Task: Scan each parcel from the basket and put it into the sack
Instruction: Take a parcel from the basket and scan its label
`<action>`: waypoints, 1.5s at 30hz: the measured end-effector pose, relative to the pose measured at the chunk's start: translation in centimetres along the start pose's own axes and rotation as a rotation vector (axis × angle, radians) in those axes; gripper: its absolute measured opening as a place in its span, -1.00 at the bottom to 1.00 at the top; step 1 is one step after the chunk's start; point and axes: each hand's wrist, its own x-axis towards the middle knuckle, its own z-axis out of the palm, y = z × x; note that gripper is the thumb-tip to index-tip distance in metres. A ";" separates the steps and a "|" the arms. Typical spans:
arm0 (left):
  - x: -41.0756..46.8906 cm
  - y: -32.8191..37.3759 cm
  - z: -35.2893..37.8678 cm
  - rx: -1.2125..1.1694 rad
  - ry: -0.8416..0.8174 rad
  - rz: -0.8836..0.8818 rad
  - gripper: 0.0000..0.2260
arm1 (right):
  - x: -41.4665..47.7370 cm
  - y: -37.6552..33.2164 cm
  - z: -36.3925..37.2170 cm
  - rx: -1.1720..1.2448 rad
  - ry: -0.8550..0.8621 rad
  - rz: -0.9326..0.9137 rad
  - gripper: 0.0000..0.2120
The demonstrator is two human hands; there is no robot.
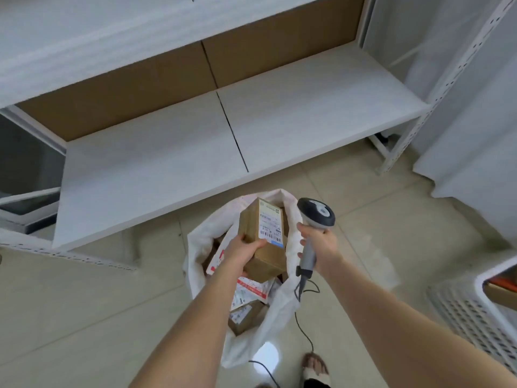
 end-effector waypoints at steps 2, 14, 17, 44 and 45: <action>3.6 -0.5 1.1 0.120 -0.002 0.014 -0.42 | 2.9 1.8 0.7 0.001 -0.009 0.004 -0.86; 21.2 -1.1 5.2 0.389 0.216 0.179 -0.48 | 15.3 10.1 4.2 0.046 0.014 0.059 -0.75; 22.3 -2.9 6.6 0.500 0.251 0.189 -0.40 | 16.2 10.7 4.3 0.089 -0.008 0.031 -0.84; -3.7 11.6 6.9 0.896 -0.058 0.588 -0.67 | -7.6 -1.3 -4.0 0.350 0.115 -0.070 -0.91; -5.4 12.2 8.2 0.905 -0.074 0.626 -0.67 | -8.8 -1.9 -5.4 0.375 0.133 -0.084 -0.92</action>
